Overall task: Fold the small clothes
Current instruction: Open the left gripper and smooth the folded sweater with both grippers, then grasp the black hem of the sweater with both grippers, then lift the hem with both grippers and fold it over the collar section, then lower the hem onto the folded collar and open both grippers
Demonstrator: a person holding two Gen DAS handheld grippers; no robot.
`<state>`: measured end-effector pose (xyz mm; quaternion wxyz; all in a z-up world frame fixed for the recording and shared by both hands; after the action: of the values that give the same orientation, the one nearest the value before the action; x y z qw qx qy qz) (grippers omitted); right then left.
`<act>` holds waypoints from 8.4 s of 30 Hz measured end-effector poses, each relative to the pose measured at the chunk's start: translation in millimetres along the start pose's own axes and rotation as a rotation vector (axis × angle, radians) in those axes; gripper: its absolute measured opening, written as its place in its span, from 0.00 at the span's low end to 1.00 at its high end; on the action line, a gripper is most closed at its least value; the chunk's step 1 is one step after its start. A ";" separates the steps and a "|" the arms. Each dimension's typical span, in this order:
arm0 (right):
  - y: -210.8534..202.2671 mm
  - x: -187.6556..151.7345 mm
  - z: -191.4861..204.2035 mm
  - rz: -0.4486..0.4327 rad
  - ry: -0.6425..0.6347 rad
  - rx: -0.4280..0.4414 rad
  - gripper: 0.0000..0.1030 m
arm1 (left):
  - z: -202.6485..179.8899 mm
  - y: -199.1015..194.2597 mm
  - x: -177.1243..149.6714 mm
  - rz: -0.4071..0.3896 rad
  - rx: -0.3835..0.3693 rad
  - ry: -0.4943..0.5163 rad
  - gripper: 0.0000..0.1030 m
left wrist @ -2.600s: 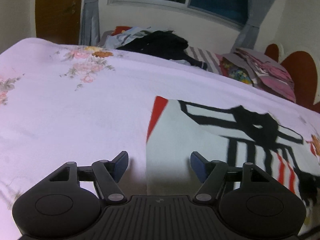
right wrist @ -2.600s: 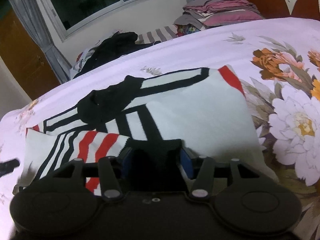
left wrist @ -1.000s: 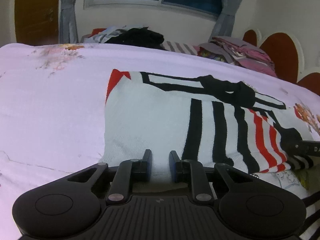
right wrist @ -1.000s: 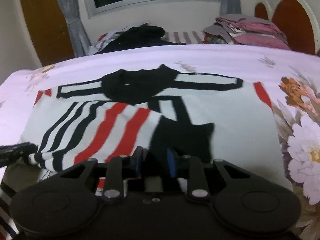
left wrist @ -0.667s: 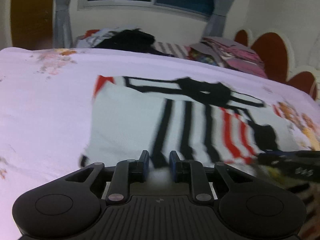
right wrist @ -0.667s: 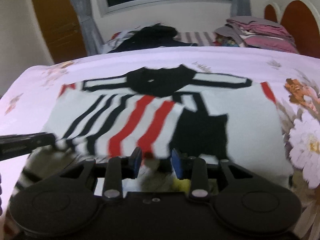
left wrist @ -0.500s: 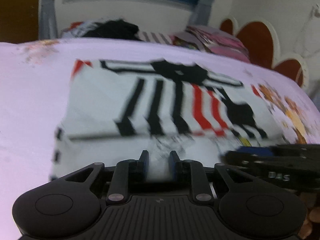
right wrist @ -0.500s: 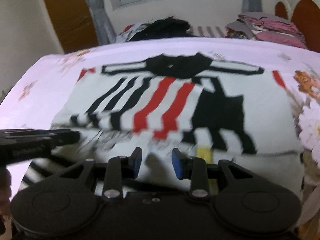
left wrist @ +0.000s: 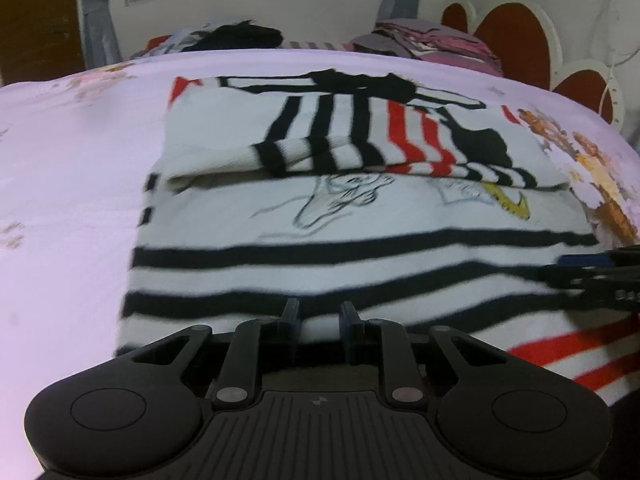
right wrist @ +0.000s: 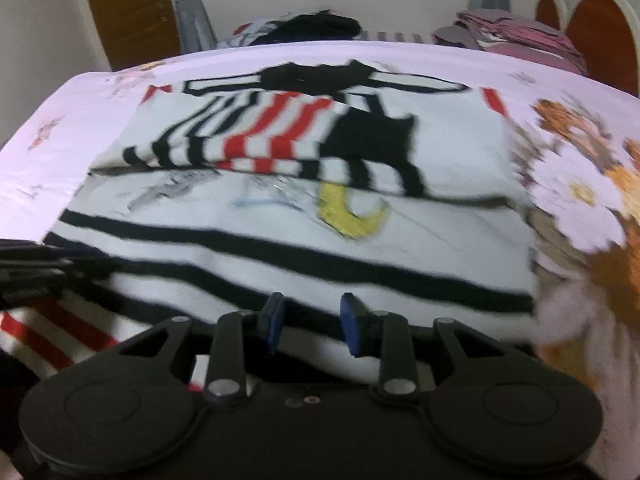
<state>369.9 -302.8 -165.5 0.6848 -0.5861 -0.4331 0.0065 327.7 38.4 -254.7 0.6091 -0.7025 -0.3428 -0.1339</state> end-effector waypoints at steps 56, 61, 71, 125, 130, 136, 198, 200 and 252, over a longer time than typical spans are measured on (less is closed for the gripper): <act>-87.2 -90.4 76.3 0.054 0.130 -0.082 0.45 | -4.8 -81.8 -83.0 0.072 -0.045 0.009 0.63; -98.9 -91.0 72.8 0.039 0.142 -0.120 0.52 | 3.0 -91.0 -76.3 0.043 -0.040 0.027 0.65; -121.0 -100.2 53.7 0.021 0.178 -0.197 0.58 | 50.5 -104.5 -76.8 0.045 -0.041 -0.030 0.65; -107.0 -128.2 28.7 0.077 0.382 0.025 0.11 | 75.1 -95.8 -95.1 0.190 -0.203 -0.220 0.10; -121.3 -108.4 21.1 0.005 0.379 0.027 0.11 | 66.0 -106.6 -70.5 0.110 -0.232 -0.196 0.10; -135.5 -75.5 6.3 -0.083 0.371 0.021 0.11 | 53.2 -117.2 -35.2 0.021 -0.264 -0.183 0.10; 95.0 159.2 -186.6 -0.218 0.497 0.054 0.67 | 34.1 115.2 236.8 -0.120 -0.070 -0.372 0.79; 97.3 159.4 -182.7 -0.196 0.433 0.034 0.66 | 31.6 119.5 230.1 -0.100 -0.060 -0.325 0.79; 98.1 168.1 -55.8 -0.141 0.086 0.042 0.40 | -66.6 99.7 170.5 -0.107 -0.027 -0.029 0.57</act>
<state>557.3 -229.7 -142.9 0.7138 -0.5394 -0.4430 -0.0577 531.6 27.3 -212.8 0.5867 -0.6930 -0.3870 -0.1606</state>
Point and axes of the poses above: each gripper's, at about its wrist camera, not at the fingertips, and y roughly the way its jaws point, z to its left, x to its top, the point moved 9 cm from there along y, roughly the way its jaws point, and after that the axes turned 14 degrees about -y, right-handed, at the moved point
